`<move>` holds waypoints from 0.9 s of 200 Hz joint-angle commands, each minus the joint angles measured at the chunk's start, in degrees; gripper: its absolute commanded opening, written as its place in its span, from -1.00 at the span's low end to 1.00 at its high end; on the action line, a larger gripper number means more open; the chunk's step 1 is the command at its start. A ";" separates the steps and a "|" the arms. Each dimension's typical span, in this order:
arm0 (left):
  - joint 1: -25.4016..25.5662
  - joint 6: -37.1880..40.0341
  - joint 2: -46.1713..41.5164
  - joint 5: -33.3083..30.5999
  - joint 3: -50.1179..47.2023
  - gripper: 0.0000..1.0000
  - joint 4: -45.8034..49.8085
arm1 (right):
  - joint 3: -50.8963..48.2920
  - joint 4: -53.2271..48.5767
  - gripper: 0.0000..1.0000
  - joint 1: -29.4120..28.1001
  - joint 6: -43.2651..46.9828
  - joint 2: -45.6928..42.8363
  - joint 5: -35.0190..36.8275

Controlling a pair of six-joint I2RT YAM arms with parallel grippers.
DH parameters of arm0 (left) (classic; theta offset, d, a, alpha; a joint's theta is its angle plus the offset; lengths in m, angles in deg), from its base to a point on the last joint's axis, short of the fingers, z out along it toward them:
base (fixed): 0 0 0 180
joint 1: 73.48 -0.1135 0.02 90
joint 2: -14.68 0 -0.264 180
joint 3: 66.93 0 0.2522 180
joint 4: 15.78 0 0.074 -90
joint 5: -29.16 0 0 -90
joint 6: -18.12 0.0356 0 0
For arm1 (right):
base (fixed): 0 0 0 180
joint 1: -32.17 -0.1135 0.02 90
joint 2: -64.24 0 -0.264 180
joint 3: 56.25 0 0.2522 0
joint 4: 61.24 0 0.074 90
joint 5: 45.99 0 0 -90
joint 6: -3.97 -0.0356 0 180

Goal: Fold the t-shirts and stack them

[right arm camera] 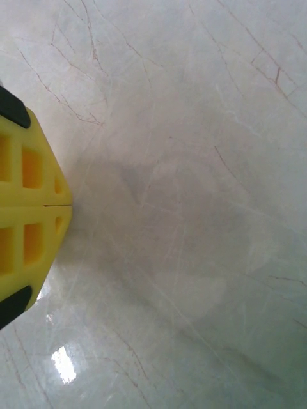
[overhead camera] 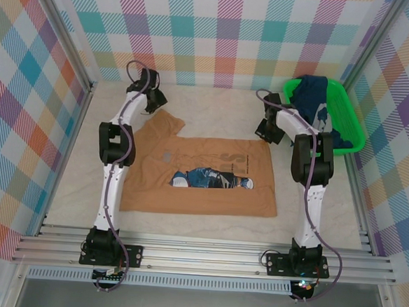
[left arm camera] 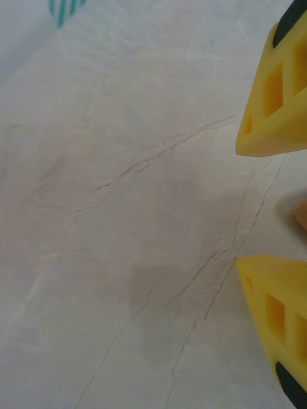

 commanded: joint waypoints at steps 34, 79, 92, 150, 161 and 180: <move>3.02 4.96 2.90 -6.81 4.53 -0.30 6.65 | -3.53 -2.66 -1.00 -0.52 -0.76 -2.27 -1.91; 4.19 5.77 3.44 -11.60 4.46 -0.41 11.75 | -3.90 -2.84 -1.00 -0.50 -0.76 -2.55 -2.19; 4.17 5.29 3.52 -12.64 4.44 -0.42 12.91 | -3.84 -2.87 -1.00 -0.50 -0.68 -2.40 -2.39; 4.76 5.16 3.44 -12.73 4.41 -0.70 14.12 | -3.22 -3.49 -1.00 -0.41 -0.39 -2.25 -2.54; 4.87 5.25 3.27 -12.66 4.47 -0.80 14.03 | -3.14 -3.49 -1.00 -0.44 -0.44 -2.21 -2.53; 5.14 5.04 2.33 -13.22 4.42 -0.98 13.68 | -2.87 -3.59 -1.00 -0.49 -0.35 -2.26 -2.69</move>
